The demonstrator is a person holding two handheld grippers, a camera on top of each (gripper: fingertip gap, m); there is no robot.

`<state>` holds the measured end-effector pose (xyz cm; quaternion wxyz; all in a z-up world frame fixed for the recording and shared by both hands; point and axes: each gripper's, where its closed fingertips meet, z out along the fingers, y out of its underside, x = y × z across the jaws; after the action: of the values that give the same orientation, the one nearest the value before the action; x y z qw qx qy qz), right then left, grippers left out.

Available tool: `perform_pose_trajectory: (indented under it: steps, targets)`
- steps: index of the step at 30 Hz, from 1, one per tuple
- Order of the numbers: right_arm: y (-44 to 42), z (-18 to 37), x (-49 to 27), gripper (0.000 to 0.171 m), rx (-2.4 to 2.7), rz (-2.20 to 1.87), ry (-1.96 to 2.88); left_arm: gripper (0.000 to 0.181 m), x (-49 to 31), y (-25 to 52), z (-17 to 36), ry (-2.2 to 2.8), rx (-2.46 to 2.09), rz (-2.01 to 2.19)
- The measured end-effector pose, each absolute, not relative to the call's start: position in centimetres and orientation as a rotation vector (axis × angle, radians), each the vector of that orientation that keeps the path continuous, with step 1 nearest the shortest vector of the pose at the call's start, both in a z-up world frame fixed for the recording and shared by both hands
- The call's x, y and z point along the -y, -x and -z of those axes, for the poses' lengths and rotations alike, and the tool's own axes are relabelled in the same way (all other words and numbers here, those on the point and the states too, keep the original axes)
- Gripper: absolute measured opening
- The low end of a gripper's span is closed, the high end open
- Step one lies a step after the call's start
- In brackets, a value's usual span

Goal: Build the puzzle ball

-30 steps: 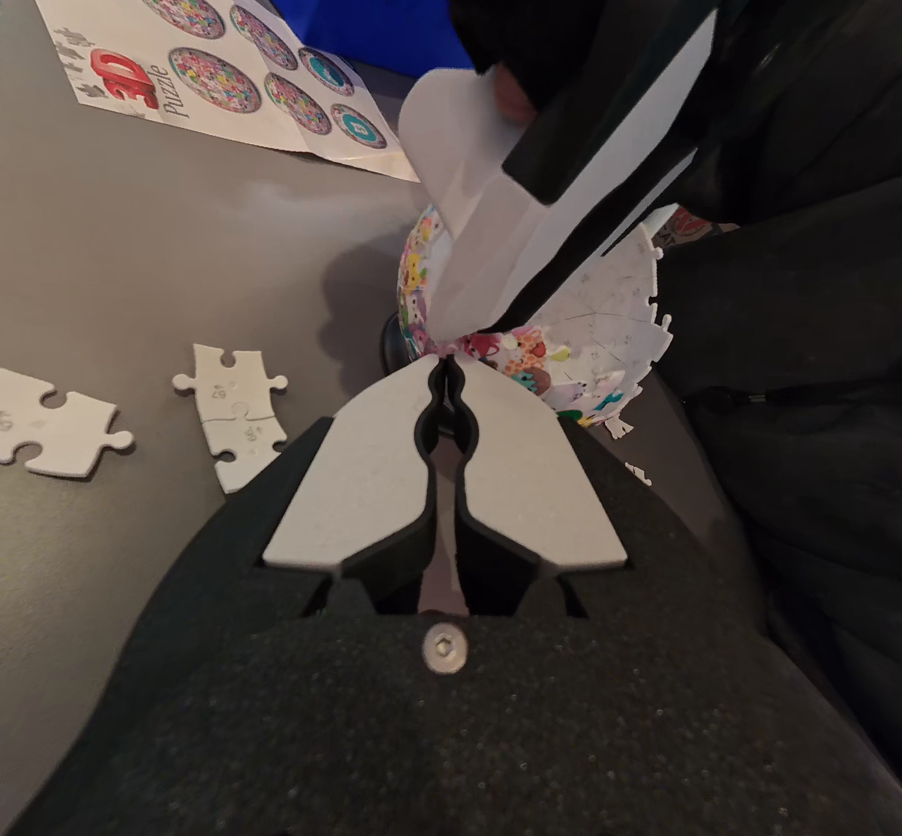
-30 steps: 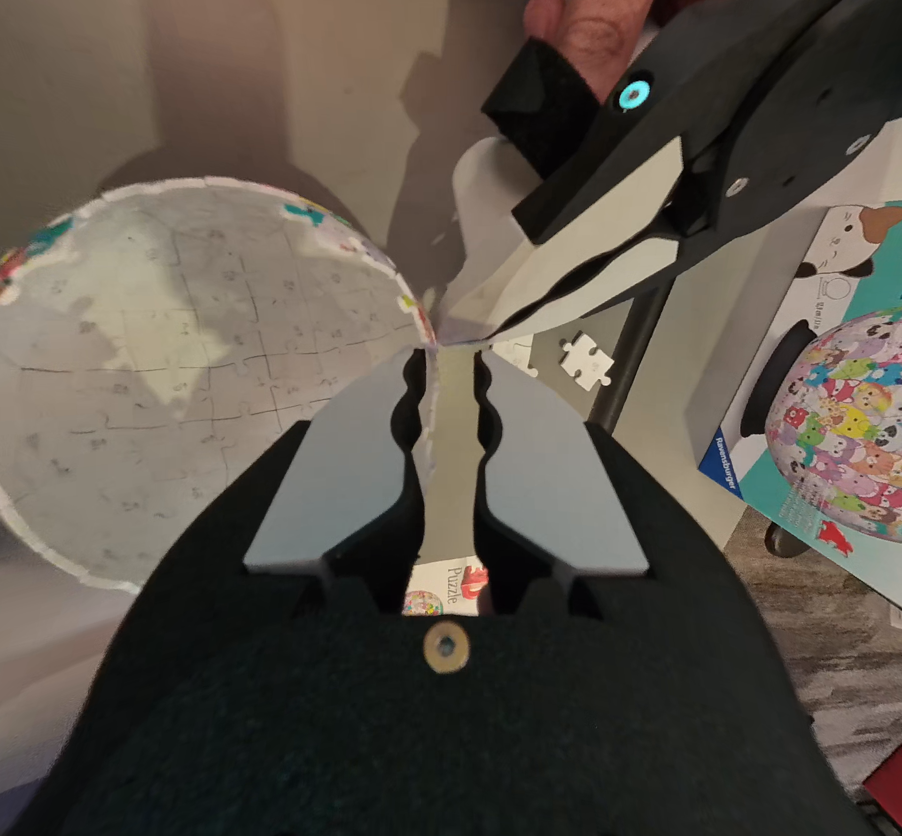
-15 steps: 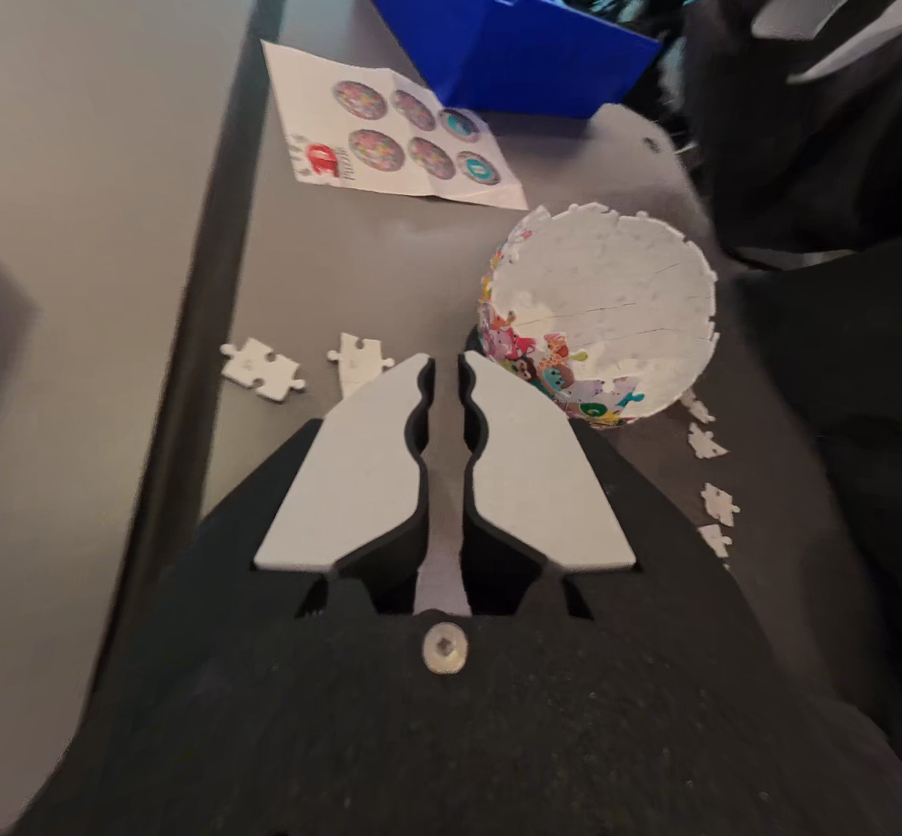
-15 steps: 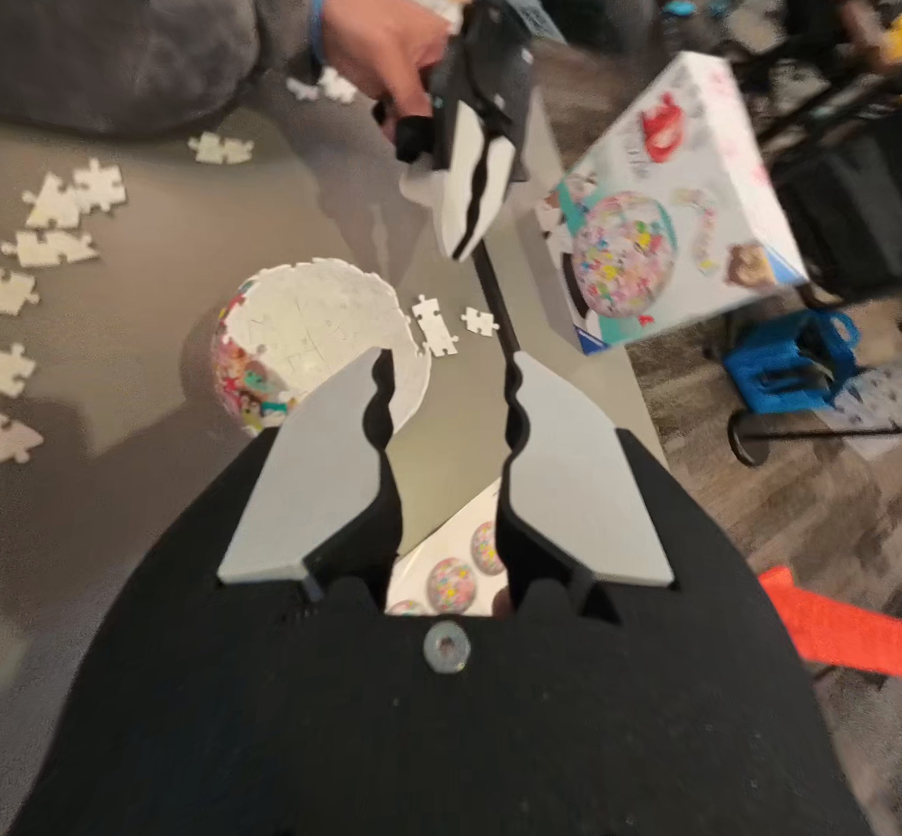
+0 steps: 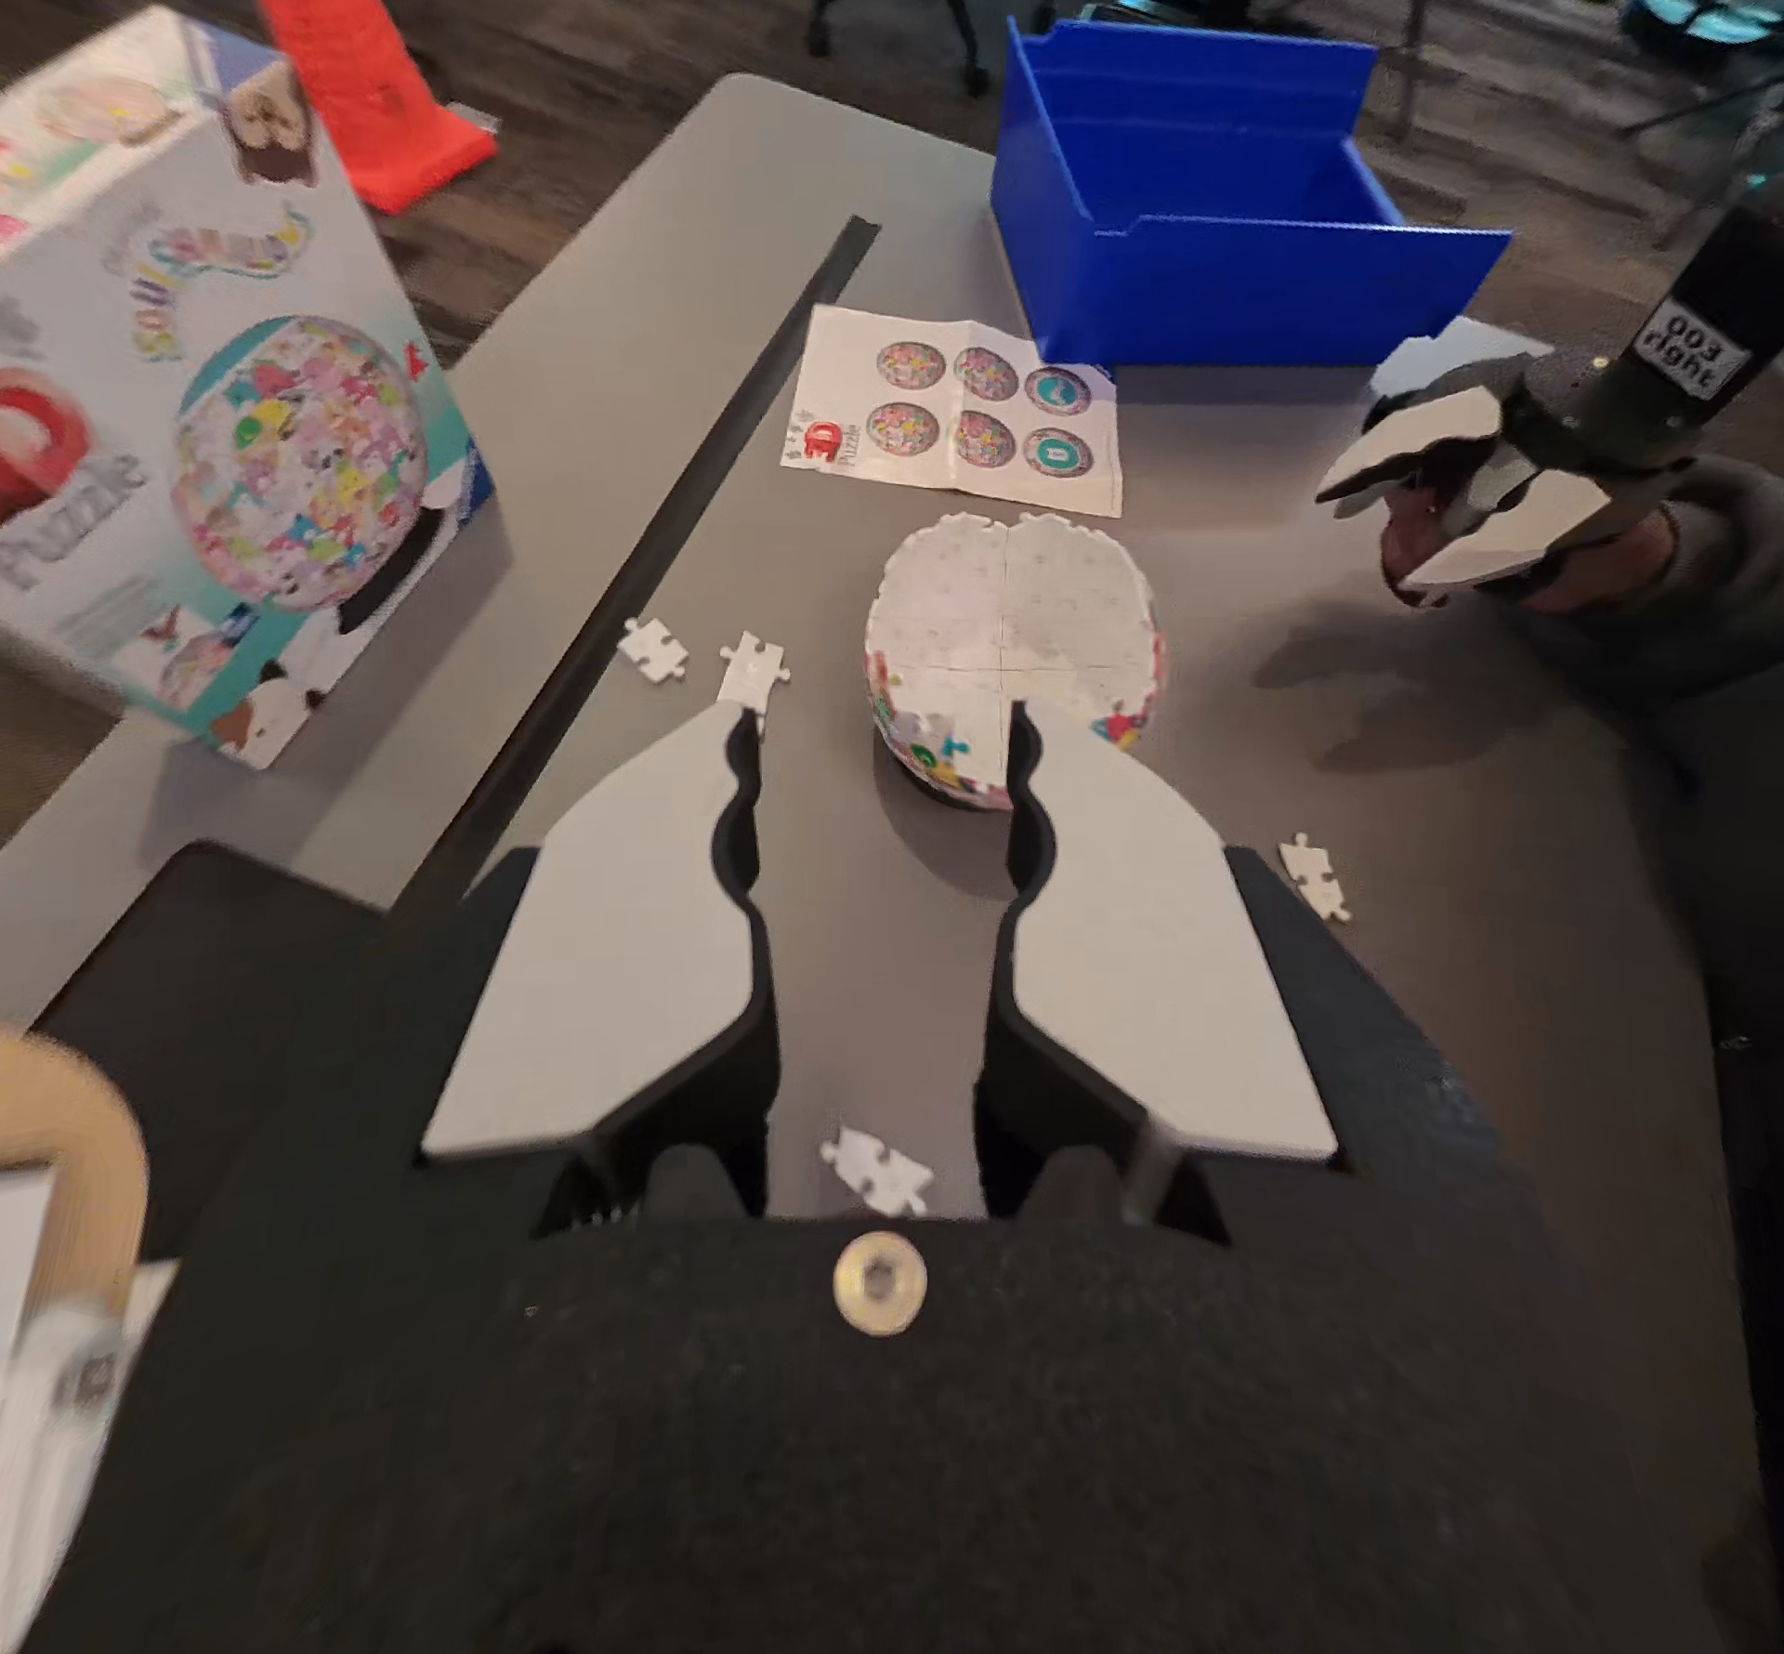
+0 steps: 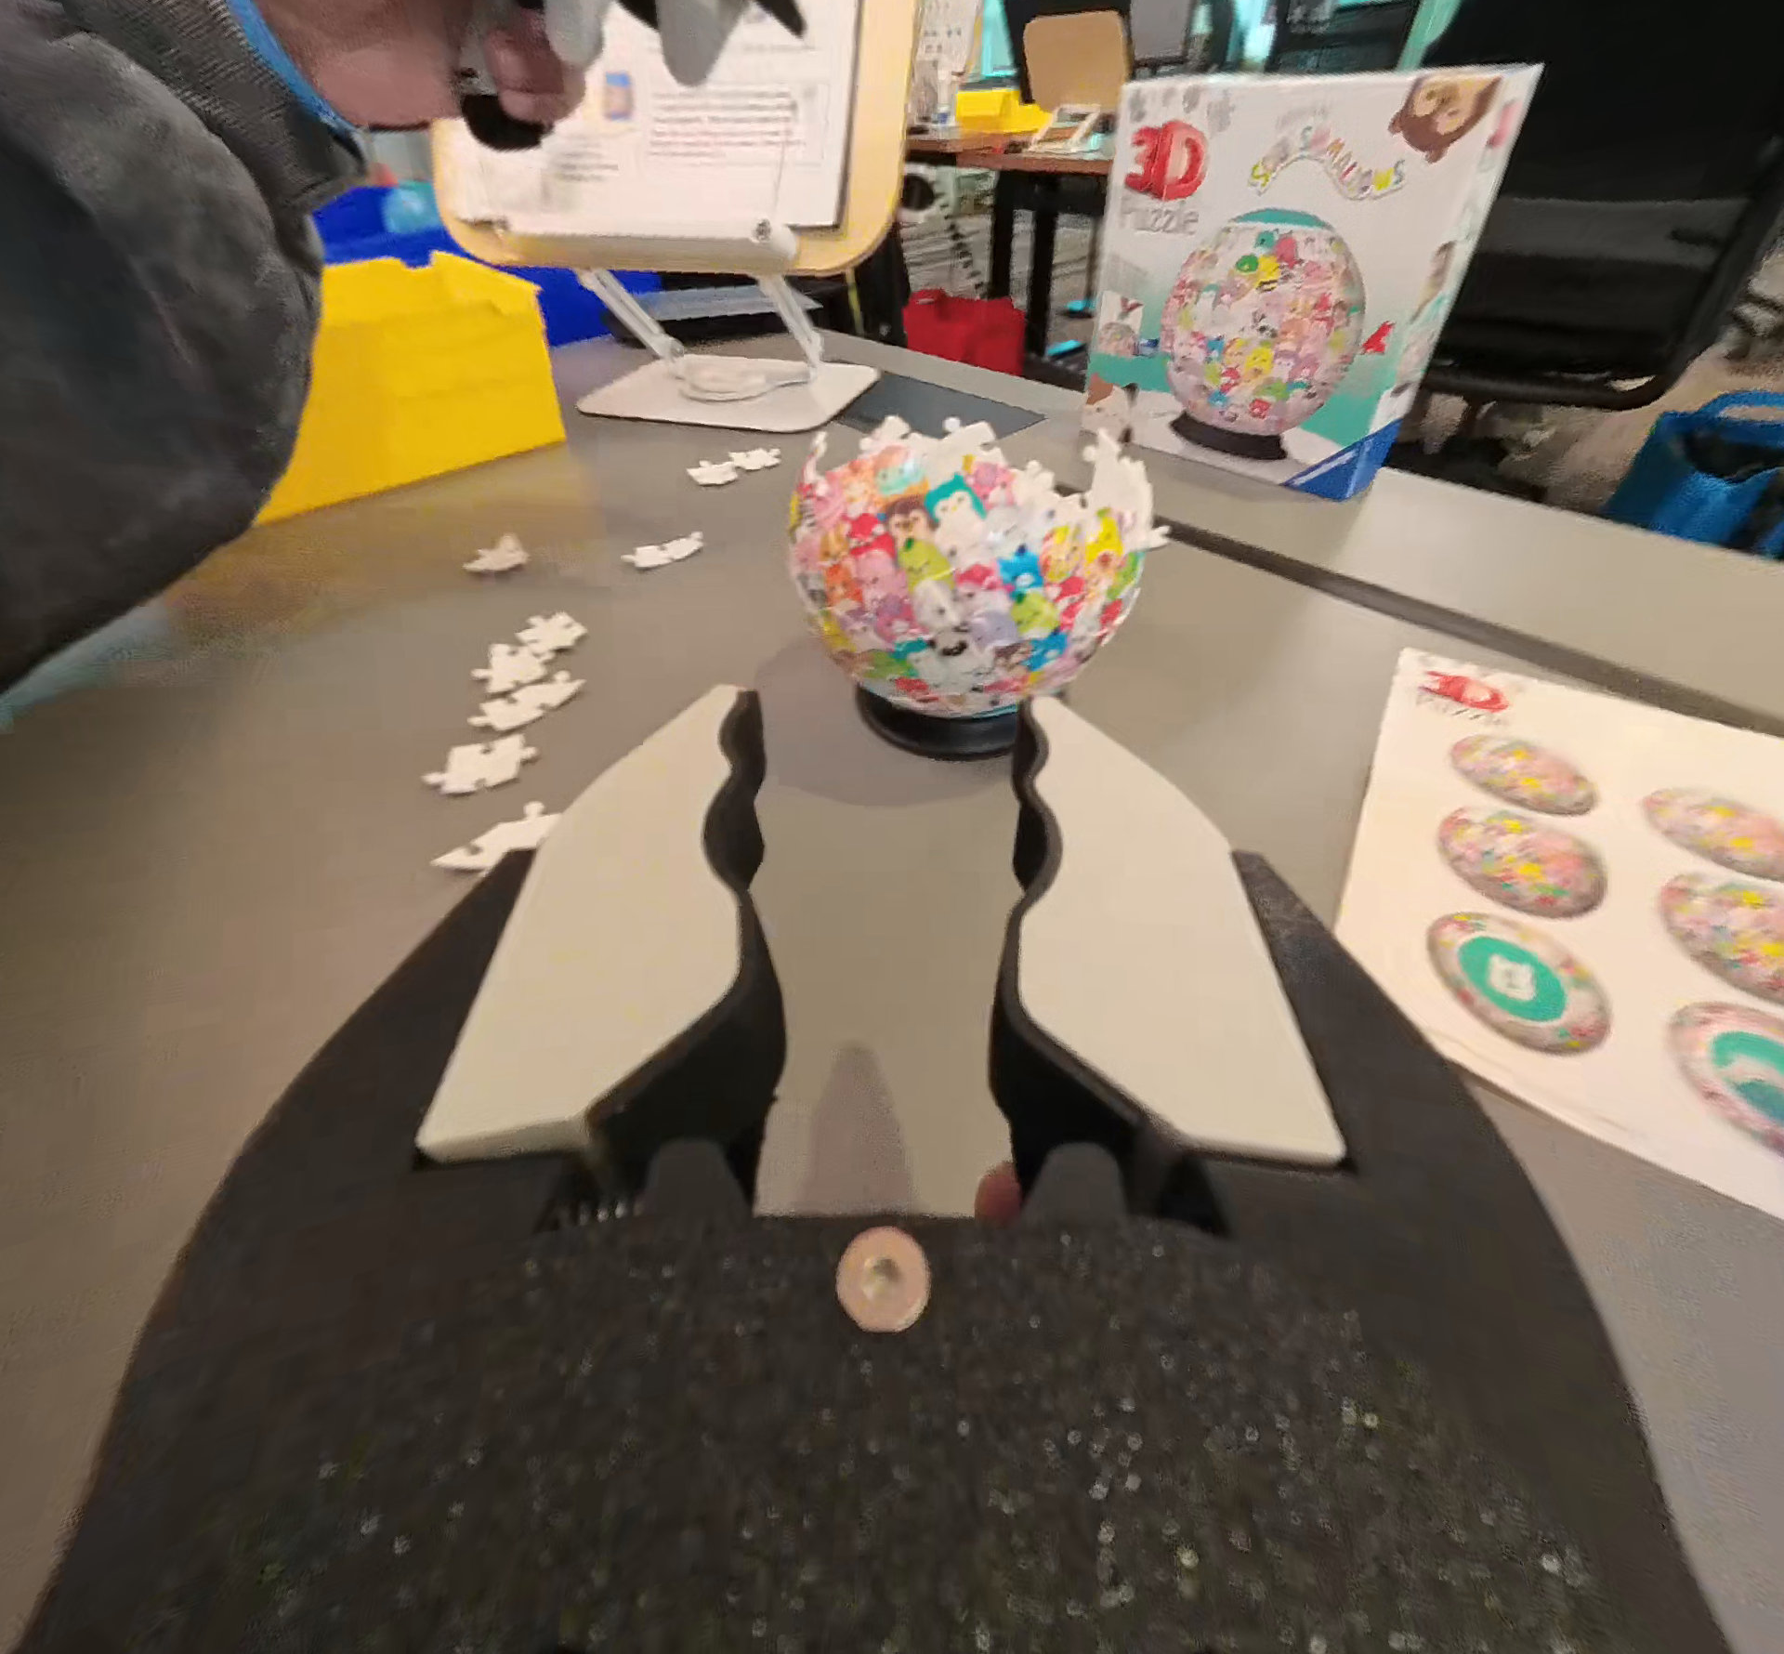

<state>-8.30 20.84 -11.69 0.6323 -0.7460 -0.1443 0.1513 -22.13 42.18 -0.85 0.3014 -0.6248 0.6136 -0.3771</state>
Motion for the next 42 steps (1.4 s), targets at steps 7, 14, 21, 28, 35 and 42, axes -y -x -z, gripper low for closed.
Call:
perform_pose_trajectory:
  steps: [7, 14, 21, 28, 35, 42]
  targets:
    - [9.6, 10.2, -18.6, 0.062, 0.388, -0.321, 1.676, 0.056, -33.0, 30.9, 2.0, 1.758, -1.346, 0.947]
    - [10.8, 13.5, -19.1, 0.070, 0.437, -0.322, 1.801, 0.056, -23.9, 36.0, 12.2, 1.880, -0.936, 1.010]
    - [12.3, 14.2, -19.3, 0.066, 0.492, -0.286, 1.816, 0.054, -27.4, 39.8, 13.1, 1.892, -0.719, 0.895]
    - [12.7, 14.9, -19.5, 0.065, 0.527, -0.273, 1.830, 0.060, -34.3, 41.0, 20.1, 2.174, -0.885, 0.502]
    - [12.1, 14.5, -19.5, 0.064, 0.493, -0.317, 1.820, 0.061, -37.1, 40.7, 22.0, 2.222, -1.024, 0.466]
    - [12.0, 14.4, -19.4, 0.063, 0.500, -0.328, 1.811, 0.023, -36.5, 39.5, 22.6, 2.141, -1.282, 0.530]
